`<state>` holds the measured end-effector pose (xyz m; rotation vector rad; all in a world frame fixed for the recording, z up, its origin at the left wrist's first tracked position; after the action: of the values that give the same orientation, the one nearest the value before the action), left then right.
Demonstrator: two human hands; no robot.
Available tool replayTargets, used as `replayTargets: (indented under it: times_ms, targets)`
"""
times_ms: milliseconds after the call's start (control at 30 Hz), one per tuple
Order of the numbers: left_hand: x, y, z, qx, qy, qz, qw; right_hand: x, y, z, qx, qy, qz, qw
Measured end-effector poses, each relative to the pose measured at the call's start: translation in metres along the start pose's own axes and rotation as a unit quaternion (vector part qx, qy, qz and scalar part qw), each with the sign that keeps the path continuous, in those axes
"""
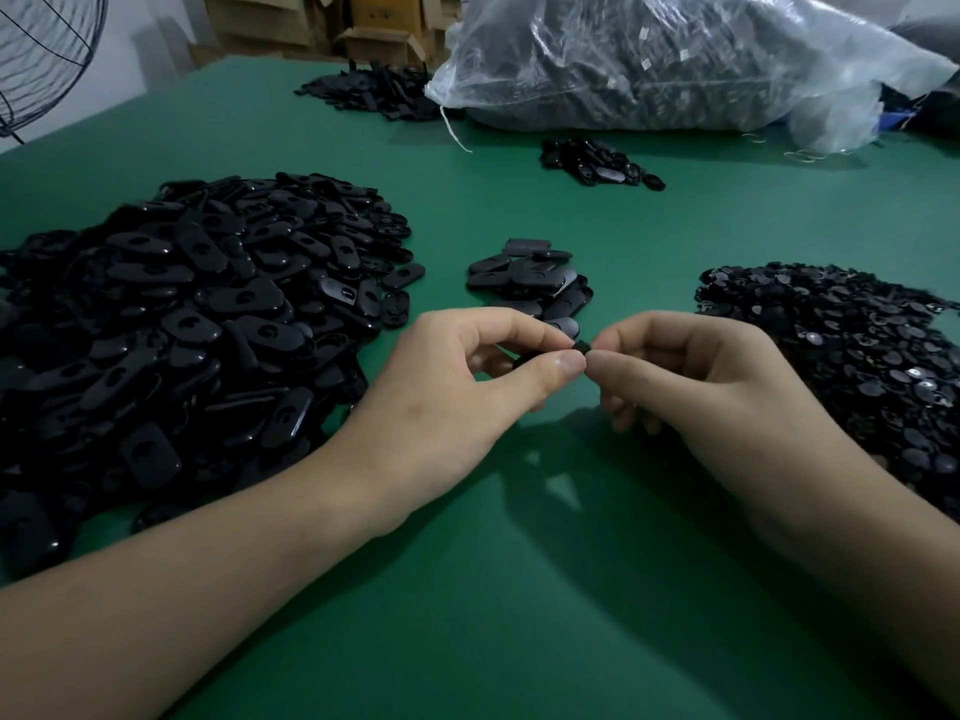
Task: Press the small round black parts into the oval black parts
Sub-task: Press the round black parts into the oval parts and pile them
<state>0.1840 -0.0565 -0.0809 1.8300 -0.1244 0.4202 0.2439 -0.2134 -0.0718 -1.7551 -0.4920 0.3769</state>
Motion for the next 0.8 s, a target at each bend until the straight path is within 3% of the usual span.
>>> replayTargets:
  times_ms: [233,367,600,800]
  targets:
    - [-0.001,-0.001,0.000,0.068,-0.004,0.004,0.998,-0.004,-0.014,-0.001,-0.089,0.014,-0.050,0.995]
    - [0.000,-0.003,0.001,0.055,-0.007,-0.002,0.998,-0.006,-0.018,0.000,-0.140,0.020,-0.060,0.988]
    - [-0.001,0.001,0.001,-0.008,-0.022,0.013,1.000,-0.001,-0.001,-0.007,0.041,0.021,0.049,0.998]
    - [0.000,-0.002,0.001,-0.082,-0.011,-0.011,0.996,-0.001,0.002,-0.007,0.085,0.016,0.077,0.993]
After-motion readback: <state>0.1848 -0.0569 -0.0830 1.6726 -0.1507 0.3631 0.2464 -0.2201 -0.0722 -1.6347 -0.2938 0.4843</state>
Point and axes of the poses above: each hand's wrist, its own x-axis towards the middle knuckle, its own z-axis out of the palm, y = z × x, the point moved 7 cm from there along x, towards the middle knuckle, and after that the axes turned 7 degrees about z, right-handed, at the moved point
